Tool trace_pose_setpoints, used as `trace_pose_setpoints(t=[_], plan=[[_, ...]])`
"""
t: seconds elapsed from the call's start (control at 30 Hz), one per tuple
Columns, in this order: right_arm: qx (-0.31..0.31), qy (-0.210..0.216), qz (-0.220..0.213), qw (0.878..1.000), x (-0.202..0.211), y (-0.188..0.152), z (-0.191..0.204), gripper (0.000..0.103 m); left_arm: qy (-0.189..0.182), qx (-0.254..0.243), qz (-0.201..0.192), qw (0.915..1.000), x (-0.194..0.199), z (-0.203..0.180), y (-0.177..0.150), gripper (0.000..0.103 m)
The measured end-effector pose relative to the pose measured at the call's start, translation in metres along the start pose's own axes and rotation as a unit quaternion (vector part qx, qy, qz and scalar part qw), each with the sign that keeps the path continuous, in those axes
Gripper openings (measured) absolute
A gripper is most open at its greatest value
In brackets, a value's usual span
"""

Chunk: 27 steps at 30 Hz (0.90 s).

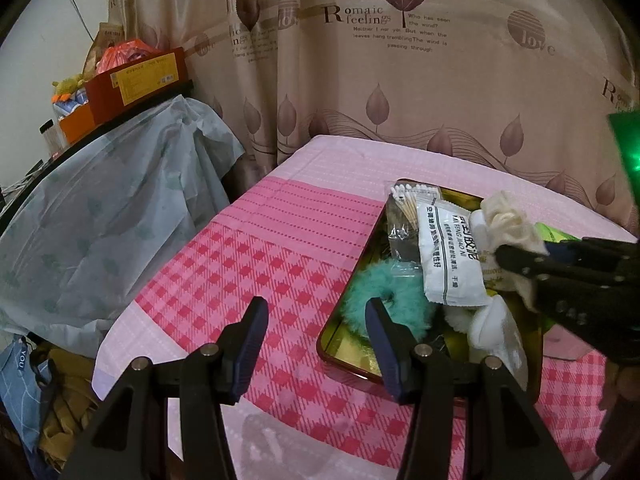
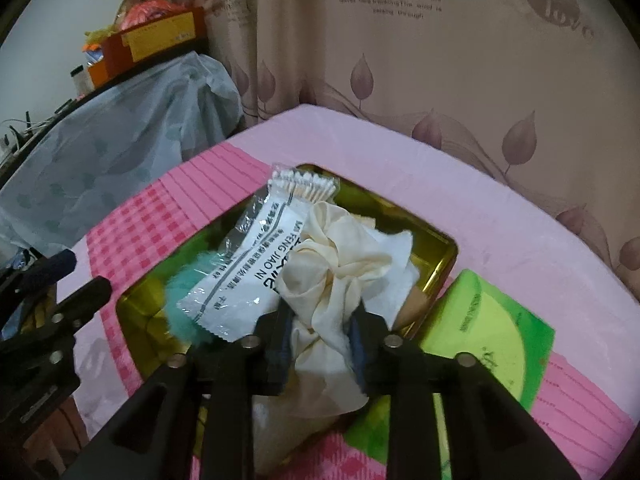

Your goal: Organize soft objects

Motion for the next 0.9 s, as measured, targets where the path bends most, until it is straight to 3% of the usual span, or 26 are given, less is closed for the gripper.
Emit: trace_pose_setpoints(t=[0.07, 0.13, 0.33, 0.63, 0.9], plan=[[-0.002, -0.008, 0.000, 1.000, 0.000, -0.004, -0.002, 0.040, 0.001, -0.001, 0.002, 1.0000, -0.001, 0.000, -0.001, 0.052], [-0.007, -0.014, -0.004, 1.000, 0.002, -0.006, -0.002, 0.061, 0.001, -0.002, 0.002, 1.0000, -0.001, 0.000, -0.001, 0.052], [-0.016, -0.029, -0.024, 0.999, 0.023, -0.010, -0.002, 0.087, 0.001, -0.005, 0.000, 1.0000, -0.001, -0.003, -0.002, 0.052], [-0.040, -0.040, -0.039, 0.998, 0.059, -0.035, 0.000, 0.097, 0.000, -0.007, -0.002, 1.0000, 0.001, -0.005, -0.001, 0.052], [-0.065, -0.036, -0.031, 0.997, 0.072, -0.054, 0.008, 0.099, 0.000, -0.012, -0.002, 0.9999, 0.001, -0.010, -0.002, 0.052]])
Point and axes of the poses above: each gripper's, at about its wrist camera, not at the fingertips, and x roughly against the way its jaws point, z to its left, y to its top, the point moved 8 cm from there along -x, roughly the way its jaws point, and after that the axes turned 3 degrees about -y, right-handed, at the moved point
